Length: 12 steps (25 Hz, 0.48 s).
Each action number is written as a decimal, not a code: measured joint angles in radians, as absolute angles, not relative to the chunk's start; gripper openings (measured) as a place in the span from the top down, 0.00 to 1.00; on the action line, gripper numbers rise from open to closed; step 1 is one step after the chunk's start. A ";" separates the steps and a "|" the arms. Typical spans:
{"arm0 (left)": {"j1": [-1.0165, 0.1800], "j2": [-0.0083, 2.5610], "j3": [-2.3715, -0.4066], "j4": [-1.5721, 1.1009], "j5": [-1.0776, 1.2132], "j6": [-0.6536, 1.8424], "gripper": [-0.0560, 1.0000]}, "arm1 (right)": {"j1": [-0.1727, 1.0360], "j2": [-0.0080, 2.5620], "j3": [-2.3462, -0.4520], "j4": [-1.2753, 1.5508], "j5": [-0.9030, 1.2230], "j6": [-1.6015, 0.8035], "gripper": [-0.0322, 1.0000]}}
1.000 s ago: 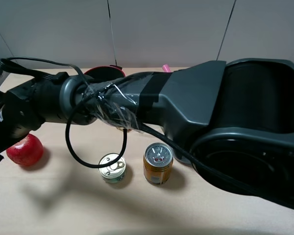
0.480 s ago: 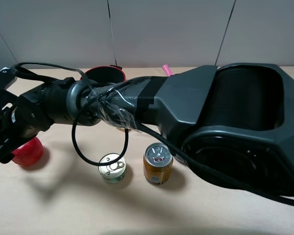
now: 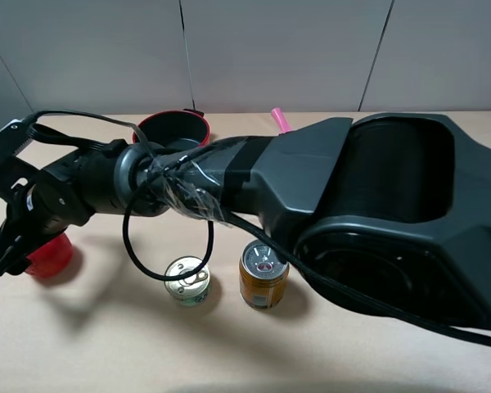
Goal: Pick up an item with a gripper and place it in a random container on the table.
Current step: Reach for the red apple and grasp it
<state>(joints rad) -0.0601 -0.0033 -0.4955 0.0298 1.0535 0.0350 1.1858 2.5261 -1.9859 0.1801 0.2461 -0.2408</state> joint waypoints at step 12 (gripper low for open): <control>-0.060 -0.003 -0.496 0.030 1.053 0.035 0.01 | 1.186 2.569 -1.986 0.180 0.245 -0.223 0.30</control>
<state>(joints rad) -0.0601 -0.0033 -0.4955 0.0298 1.0535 0.0350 1.1858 2.5689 -1.9859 0.1801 0.2448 -0.2231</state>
